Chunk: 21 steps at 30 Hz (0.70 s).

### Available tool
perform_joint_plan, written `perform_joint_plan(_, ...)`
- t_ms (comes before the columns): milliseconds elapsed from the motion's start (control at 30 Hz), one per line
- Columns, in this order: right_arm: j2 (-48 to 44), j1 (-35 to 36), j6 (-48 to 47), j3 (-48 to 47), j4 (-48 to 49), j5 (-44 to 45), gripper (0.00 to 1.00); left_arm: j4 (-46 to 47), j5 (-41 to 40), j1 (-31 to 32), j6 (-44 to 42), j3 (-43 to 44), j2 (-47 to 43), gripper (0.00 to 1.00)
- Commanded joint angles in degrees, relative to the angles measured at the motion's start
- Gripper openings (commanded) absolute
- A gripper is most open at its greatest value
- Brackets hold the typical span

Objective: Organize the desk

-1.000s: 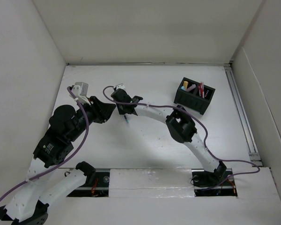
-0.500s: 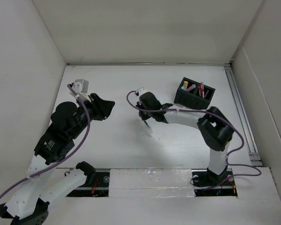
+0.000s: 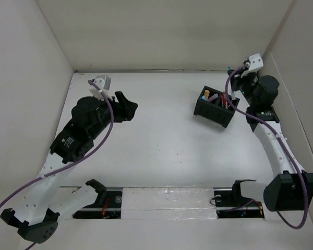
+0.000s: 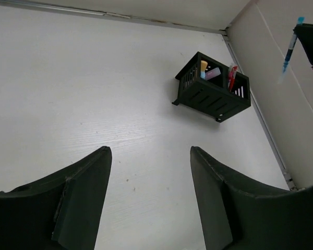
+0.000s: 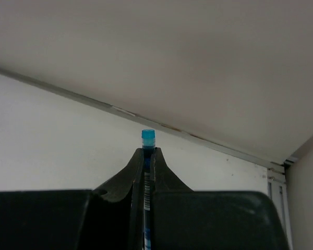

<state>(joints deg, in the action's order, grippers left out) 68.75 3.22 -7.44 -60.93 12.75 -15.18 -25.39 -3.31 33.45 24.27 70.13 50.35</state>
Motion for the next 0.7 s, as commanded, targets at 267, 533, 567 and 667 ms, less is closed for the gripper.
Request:
perform_joint_plan(267,18.2,-16.2,4.0,-1.0,28.1,-31.6,0.0,1.8,-3.5,0.3,0.3,6.1,4.9,0.85)
perform_joint_plan(533,22.5,-16.2,12.9,4.5,44.3,-34.9,0.0,1.3,-4.8,0.3,1.9,5.5,4.8,0.91)
perform_joint_plan(567,22.8,-16.2,14.3,5.4,45.6,-35.0,0.0,1.1,-4.9,0.3,1.9,5.5,4.8,0.91)
perform_joint_plan(667,24.5,-15.1,17.0,9.4,53.0,-34.8,0.0,0.7,-5.2,0.3,2.1,5.3,4.8,0.93)
